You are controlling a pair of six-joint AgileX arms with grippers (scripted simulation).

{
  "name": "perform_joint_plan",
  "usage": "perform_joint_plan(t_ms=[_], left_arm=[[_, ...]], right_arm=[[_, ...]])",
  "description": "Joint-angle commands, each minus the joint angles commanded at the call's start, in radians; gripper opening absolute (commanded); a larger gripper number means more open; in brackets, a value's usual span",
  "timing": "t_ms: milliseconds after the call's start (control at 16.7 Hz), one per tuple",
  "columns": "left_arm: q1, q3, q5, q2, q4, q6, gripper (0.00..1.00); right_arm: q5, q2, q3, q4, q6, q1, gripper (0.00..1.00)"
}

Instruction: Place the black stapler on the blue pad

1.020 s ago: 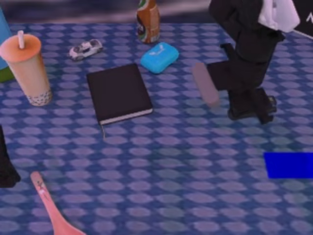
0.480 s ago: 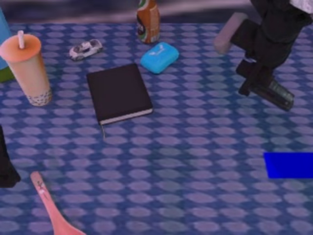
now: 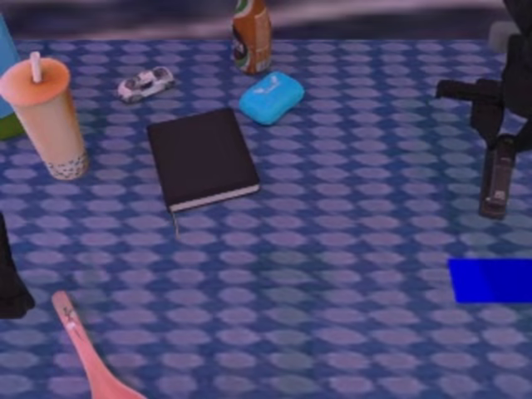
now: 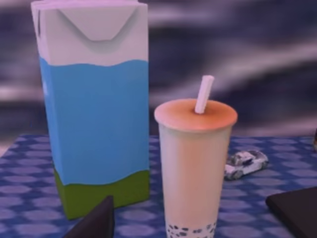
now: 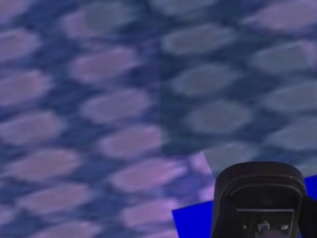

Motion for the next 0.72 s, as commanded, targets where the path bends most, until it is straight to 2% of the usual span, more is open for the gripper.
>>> perform_joint_plan(t_ms=[180,360,540,720], left_arm=[[0.000,0.000,0.000,0.000,0.000,0.000,1.00],[0.000,0.000,0.000,0.000,0.000,0.000,1.00],[0.000,0.000,0.000,0.000,0.000,0.000,1.00],[0.000,0.000,0.000,0.000,0.000,0.000,1.00]], right_arm=[[-0.010,-0.041,-0.075,-0.020,0.347,-0.056,0.00],[-0.030,-0.088,-0.150,-0.044,0.634,-0.107,0.00],[-0.056,-0.141,-0.217,-0.064,0.865,-0.151,0.00],[-0.079,-0.185,-0.264,-0.077,1.027,-0.182,0.00]])
